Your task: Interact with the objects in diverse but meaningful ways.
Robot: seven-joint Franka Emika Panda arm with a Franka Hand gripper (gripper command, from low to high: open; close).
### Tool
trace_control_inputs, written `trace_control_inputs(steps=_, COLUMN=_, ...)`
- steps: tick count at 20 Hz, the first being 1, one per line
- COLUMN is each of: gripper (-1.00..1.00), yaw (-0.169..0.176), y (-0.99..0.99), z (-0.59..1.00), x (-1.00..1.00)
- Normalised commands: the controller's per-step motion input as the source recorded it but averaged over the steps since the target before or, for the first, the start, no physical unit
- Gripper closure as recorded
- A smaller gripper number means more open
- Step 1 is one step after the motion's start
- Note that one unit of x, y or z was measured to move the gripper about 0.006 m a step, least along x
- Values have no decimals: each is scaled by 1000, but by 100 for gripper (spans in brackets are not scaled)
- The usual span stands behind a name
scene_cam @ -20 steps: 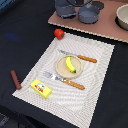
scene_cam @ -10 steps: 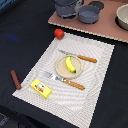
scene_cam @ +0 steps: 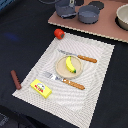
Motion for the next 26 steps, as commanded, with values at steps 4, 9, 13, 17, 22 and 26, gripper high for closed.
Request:
trace_control_inputs(steps=4, gripper=-100, yaw=-150, y=-287, z=-113, x=-729)
trace_control_inputs(steps=9, gripper=-100, yaw=-130, y=-309, z=-327, x=-699)
trace_control_inputs(steps=13, gripper=-100, yaw=-66, y=-81, z=-434, x=-601)
trace_control_inputs(steps=17, gripper=-100, yaw=-27, y=0, z=-371, x=-542)
trace_control_inputs(steps=22, gripper=-100, yaw=0, y=13, z=-274, x=-499)
trace_control_inputs(steps=26, gripper=-100, yaw=0, y=0, z=-301, x=-446)
